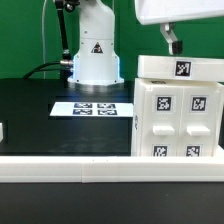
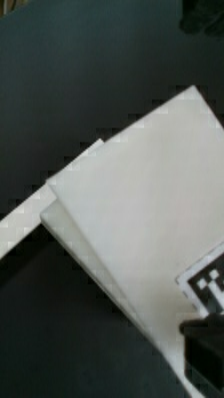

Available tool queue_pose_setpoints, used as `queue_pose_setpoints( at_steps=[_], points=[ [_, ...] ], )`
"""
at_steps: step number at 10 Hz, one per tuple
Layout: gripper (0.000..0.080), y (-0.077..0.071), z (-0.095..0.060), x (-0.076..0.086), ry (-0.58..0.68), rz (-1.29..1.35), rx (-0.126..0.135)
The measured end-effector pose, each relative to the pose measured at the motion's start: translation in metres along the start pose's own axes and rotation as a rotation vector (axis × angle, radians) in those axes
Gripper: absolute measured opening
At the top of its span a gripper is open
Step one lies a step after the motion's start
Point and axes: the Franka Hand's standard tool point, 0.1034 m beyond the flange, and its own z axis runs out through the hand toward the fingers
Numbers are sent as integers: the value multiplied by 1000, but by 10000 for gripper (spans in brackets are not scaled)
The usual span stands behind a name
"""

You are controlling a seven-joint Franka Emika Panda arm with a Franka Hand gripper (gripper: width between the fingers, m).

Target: Assemble cabinet

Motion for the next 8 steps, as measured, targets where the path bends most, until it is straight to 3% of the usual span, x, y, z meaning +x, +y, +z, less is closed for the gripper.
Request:
queue_pose_setpoints(
  at_steps=[1,2,4,6,7,8],
  points=[
    [797,2,0,-1,-1,-121,-23],
    [797,4,-1,-2,-2,-259,-65],
    [797,7,-1,-3,-6,-463,-105],
    [797,7,-1,-2,-12,-589,-100],
    [797,8,-2,3,6,-588,-70],
    [797,10,-2,4,6,-636,-82]
  ],
)
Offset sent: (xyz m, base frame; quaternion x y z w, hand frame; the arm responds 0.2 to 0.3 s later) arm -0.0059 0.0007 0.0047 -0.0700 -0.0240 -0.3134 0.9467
